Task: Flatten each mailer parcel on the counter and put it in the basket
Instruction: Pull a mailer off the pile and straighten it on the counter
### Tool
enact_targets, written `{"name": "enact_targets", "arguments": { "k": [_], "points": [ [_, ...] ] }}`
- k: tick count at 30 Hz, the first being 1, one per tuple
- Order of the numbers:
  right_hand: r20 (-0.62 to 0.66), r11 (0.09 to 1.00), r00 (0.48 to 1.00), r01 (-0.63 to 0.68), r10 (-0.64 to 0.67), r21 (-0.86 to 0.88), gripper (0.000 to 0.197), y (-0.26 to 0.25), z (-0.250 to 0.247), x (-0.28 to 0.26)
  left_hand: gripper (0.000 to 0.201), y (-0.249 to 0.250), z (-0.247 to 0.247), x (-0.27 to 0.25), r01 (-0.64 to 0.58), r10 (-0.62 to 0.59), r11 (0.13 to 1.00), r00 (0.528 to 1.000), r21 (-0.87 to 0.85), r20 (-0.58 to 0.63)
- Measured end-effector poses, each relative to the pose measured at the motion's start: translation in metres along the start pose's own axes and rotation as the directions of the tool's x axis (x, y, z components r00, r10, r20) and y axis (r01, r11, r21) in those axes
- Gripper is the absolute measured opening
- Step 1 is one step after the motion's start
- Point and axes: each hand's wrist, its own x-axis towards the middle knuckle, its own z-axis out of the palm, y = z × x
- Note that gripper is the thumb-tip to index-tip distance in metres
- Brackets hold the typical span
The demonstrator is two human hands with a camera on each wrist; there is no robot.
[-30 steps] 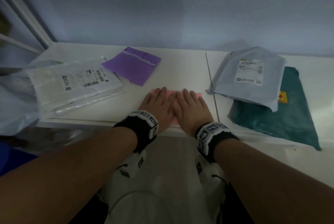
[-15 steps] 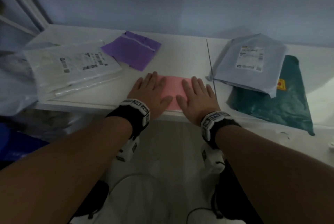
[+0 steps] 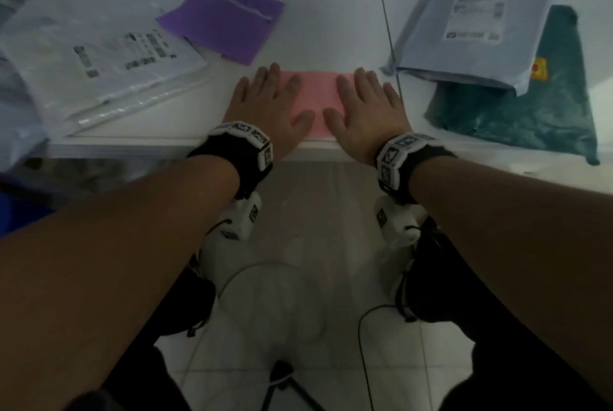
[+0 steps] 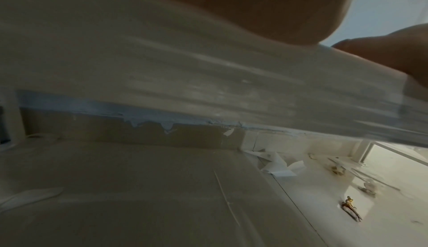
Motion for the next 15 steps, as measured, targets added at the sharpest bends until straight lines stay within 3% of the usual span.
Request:
{"name": "enact_targets", "arguments": {
  "k": [15],
  "points": [
    [0.027,1.000,1.000,-0.014,0.015,-0.027,0.077,0.0012,0.0019,0.0047,0.077,0.0018,-0.0032,-0.0019,0.018,-0.018,1.000,0.999,-0.003,0.041]
  ]
}}
